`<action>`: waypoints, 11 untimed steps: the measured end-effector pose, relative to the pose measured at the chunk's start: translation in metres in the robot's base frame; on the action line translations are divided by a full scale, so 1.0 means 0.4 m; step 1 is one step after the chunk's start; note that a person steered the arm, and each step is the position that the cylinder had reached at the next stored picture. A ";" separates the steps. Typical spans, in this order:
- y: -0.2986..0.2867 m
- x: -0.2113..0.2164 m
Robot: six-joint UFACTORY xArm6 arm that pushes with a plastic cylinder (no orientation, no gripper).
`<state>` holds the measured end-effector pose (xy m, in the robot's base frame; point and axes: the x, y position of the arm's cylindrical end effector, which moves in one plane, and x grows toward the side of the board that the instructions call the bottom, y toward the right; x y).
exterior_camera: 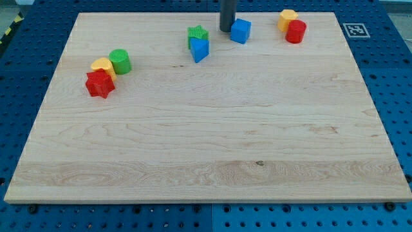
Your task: Move the blue cube slightly down and right
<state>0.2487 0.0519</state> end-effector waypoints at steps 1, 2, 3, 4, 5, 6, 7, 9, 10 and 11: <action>0.014 0.064; 0.064 0.093; 0.088 0.093; 0.038 0.080; 0.046 -0.013; 0.102 -0.039; 0.149 -0.012; 0.184 0.075; 0.199 0.111; 0.165 0.124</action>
